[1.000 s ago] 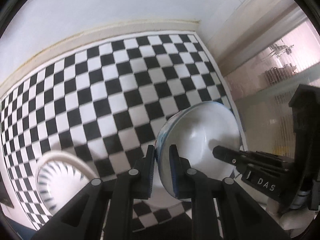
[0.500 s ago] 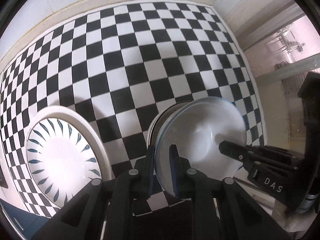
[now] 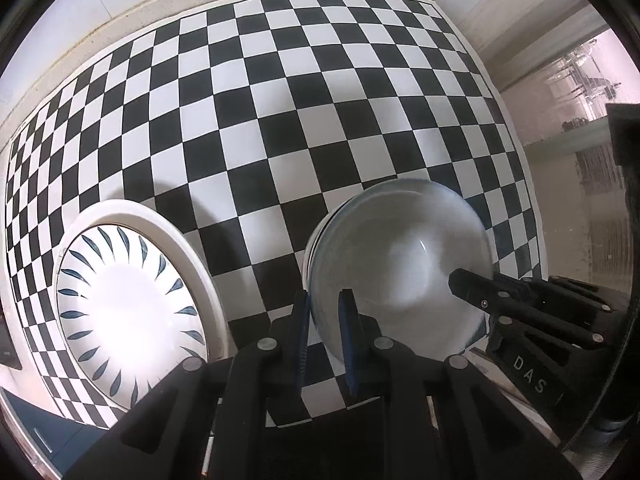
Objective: Organize plates and bowls
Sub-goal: 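Lower the plain white bowl into the bowl stack, then open both tools and raise them from the bowl stack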
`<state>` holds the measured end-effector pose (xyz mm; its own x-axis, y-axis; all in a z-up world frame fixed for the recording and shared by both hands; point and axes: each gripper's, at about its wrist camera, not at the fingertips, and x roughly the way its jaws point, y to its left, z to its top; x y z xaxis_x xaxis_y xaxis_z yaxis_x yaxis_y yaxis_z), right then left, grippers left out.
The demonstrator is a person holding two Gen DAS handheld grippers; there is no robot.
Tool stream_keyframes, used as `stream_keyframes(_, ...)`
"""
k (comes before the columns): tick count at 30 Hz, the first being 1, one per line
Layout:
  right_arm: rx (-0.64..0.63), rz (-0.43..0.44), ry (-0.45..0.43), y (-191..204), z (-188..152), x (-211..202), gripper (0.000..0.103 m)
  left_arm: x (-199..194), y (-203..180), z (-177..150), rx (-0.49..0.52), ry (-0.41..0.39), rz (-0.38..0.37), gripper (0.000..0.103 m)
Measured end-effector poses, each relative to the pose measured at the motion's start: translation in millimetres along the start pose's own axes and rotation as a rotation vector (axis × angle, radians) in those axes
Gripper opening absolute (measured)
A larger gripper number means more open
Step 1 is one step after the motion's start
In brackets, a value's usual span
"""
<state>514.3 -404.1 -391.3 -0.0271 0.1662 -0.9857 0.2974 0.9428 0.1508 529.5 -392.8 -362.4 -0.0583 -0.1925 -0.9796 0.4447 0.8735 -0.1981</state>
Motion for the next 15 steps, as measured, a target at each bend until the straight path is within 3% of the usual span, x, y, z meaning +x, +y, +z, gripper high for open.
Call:
stream_keyframes(6, 0.017, 0.015, -0.005, 5.6, 0.9, 0.4, 0.013, -2.3, 2.4, 0.5, -0.008, -0.002, -0.009, 0.012)
stream_keyframes(15, 0.021, 0.023, -0.063, -28.2, -12.0, -35.0, 0.013, -19.6, -1.1, -4.7, 0.016, -0.044, 0.037, 0.014)
